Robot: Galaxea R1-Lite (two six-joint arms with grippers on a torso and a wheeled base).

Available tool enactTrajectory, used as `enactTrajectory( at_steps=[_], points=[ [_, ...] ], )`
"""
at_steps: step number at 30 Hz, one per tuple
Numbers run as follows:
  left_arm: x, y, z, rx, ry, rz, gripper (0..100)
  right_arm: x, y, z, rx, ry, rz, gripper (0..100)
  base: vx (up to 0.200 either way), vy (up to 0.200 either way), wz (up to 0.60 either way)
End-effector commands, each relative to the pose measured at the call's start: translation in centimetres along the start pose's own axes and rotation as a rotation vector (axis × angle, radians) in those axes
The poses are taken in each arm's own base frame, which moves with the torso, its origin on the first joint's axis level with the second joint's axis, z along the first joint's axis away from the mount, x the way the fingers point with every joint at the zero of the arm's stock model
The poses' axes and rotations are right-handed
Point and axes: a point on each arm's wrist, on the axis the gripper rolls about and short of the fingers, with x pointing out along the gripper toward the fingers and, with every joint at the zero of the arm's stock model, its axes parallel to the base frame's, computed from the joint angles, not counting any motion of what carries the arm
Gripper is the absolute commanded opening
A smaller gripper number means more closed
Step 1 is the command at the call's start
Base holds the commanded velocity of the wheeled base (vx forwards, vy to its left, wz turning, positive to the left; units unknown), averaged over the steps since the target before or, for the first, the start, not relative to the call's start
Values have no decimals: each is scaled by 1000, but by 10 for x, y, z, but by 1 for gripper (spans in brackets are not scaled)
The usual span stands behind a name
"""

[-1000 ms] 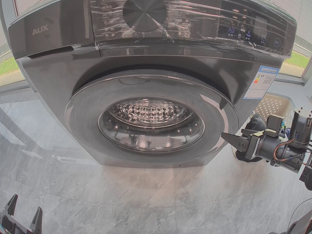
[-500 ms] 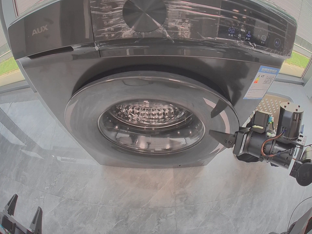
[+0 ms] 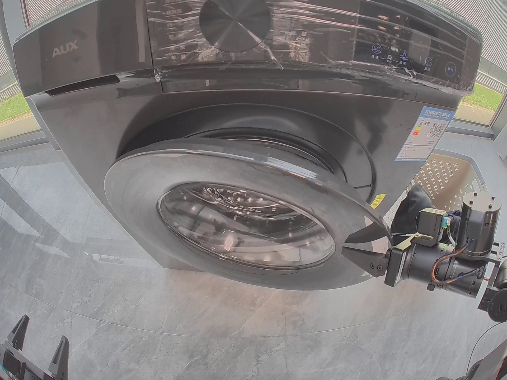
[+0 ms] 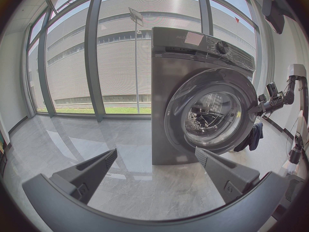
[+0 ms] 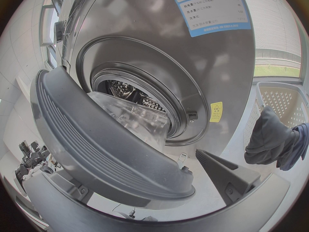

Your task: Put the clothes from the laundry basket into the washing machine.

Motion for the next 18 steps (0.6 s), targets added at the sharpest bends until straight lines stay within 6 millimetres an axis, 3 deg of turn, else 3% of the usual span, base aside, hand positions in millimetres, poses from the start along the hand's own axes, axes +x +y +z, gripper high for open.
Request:
enactTrajectory(
  at_steps=[1, 6, 12, 18],
  points=[
    [0, 0, -5, 0, 1, 0, 100, 4, 3, -2, -6, 11, 12, 100, -200, 0, 0],
    [0, 0, -5, 0, 0, 0, 100, 3, 13, -12, -16, 51, 52, 100, -200, 0, 0],
    [0, 0, -5, 1, 1, 0, 100, -7, 19, -21, -33, 68, 51, 100, 0, 0, 0],
    [0, 0, -5, 1, 1, -2, 100, 1, 20, -14, -32, 42, 35, 100, 0, 0, 0]
  ],
)
